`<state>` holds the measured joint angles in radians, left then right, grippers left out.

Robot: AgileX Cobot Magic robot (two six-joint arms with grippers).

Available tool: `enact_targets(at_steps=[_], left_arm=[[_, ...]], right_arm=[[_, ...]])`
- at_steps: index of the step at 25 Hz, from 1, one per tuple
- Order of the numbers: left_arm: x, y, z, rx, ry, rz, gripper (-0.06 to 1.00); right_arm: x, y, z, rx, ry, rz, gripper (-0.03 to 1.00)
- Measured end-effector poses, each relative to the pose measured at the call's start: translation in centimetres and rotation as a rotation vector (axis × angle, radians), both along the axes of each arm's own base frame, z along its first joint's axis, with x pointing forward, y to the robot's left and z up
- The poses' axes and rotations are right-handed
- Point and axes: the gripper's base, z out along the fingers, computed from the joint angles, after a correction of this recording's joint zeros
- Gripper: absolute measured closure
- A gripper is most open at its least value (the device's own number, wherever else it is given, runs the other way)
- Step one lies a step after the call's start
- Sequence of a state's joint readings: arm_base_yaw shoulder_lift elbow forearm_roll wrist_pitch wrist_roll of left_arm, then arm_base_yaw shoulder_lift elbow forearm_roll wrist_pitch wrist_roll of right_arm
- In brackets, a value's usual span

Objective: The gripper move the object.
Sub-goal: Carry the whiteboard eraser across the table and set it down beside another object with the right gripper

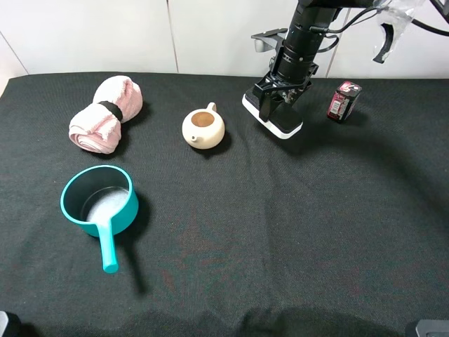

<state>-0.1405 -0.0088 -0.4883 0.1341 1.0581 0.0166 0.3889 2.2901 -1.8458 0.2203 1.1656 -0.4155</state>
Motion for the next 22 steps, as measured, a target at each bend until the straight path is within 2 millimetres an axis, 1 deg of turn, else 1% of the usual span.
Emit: enact_targets(at_steps=[9,14,22], left_arm=[[0.0,0.0,0.0,0.000,0.000,0.000,0.12],[0.0,0.0,0.0,0.000,0.000,0.000,0.12],[0.0,0.0,0.0,0.000,0.000,0.000,0.12]], right_arm=[[0.1,0.0,-0.2,0.001,-0.005,-0.002,0.50],[0.2,0.1,-1.5,-0.006,0.021,-0.004,0.50],[0.2,0.2,-2.9,-0.007,0.044,-0.008,0.50]])
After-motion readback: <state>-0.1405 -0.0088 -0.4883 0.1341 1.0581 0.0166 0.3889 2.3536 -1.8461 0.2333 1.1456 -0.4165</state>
